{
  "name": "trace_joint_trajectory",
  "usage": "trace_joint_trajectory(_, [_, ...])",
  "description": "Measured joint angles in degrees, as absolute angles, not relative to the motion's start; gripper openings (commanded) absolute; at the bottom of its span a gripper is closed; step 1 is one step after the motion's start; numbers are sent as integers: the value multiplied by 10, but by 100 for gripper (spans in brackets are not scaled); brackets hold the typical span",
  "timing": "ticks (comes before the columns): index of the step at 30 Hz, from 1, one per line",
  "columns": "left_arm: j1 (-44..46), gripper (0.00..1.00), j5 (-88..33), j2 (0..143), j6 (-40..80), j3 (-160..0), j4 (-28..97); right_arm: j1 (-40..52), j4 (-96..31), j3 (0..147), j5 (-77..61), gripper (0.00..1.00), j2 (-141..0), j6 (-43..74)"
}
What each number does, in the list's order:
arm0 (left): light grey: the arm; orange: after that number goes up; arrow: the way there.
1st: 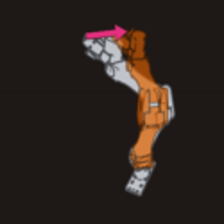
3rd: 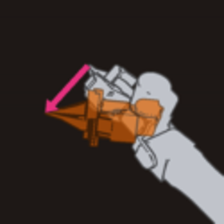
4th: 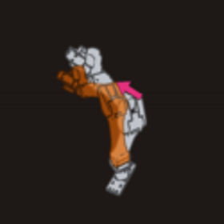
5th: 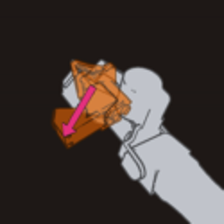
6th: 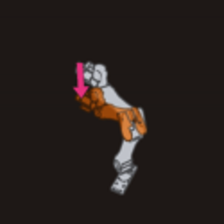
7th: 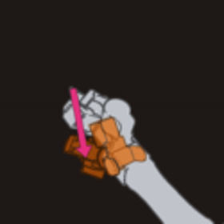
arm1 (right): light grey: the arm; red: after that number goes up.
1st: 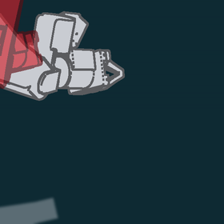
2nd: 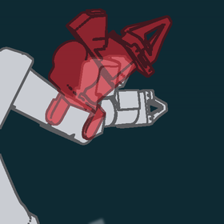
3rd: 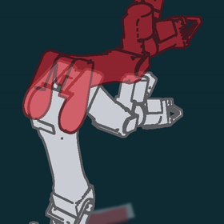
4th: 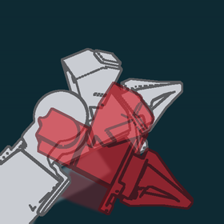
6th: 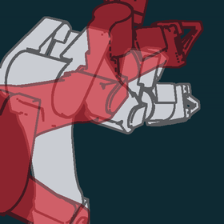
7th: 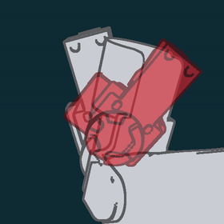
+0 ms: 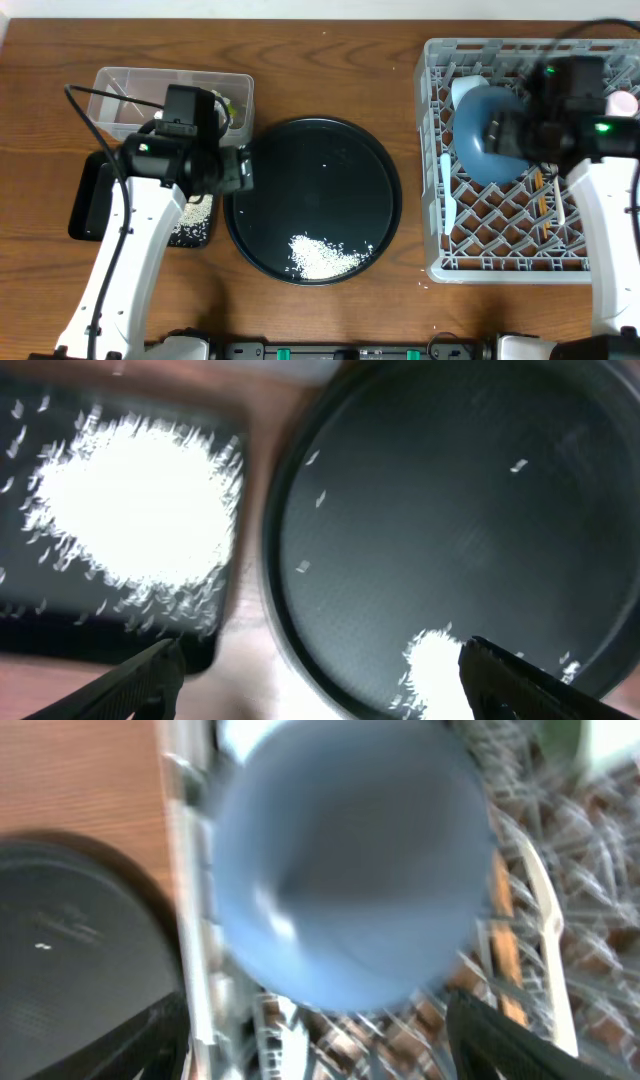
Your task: Sort waste into correct bins and load items into the dishwasher rack
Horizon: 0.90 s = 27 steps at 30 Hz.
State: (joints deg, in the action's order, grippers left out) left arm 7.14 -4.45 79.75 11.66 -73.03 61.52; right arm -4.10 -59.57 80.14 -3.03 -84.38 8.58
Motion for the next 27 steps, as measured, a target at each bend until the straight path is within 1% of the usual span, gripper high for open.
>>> trace_joint_trajectory(2, [59,90,-41,800,114,-731,663,-72,-630,801,-37,85,-843,81])
trace_joint_trajectory(4, [48,90,-40,798,112,-731,682,-88,-647,801,-39,88,-840,73])
trace_joint_trajectory(7, [38,90,-36,779,108,-725,688,-100,-661,794,-42,93,-818,58])
trace_joint_trajectory(8, [37,90,-34,761,106,-718,685,-103,-659,787,-44,94,-801,53])
trace_joint_trajectory(10, [37,90,-26,706,106,-692,668,-103,-641,764,-45,99,-760,45])
trace_joint_trajectory(13, [37,90,-19,601,105,-644,623,-103,-586,703,-53,99,-671,29])
trace_joint_trajectory(14, [37,92,-15,558,105,-624,606,-103,-567,681,-57,99,-639,23])
trace_joint_trajectory(15, [37,99,-11,524,104,-606,590,-103,-544,651,-60,99,-599,19])
trace_joint_trajectory(19, [37,98,-6,380,118,-532,542,-103,-495,555,-59,99,-456,11])
trace_joint_trajectory(23, [37,98,-4,292,122,-495,537,-103,-508,508,-58,99,-345,8])
trace_joint_trajectory(27, [37,98,0,251,122,-493,537,-103,-566,500,-58,99,-284,6])
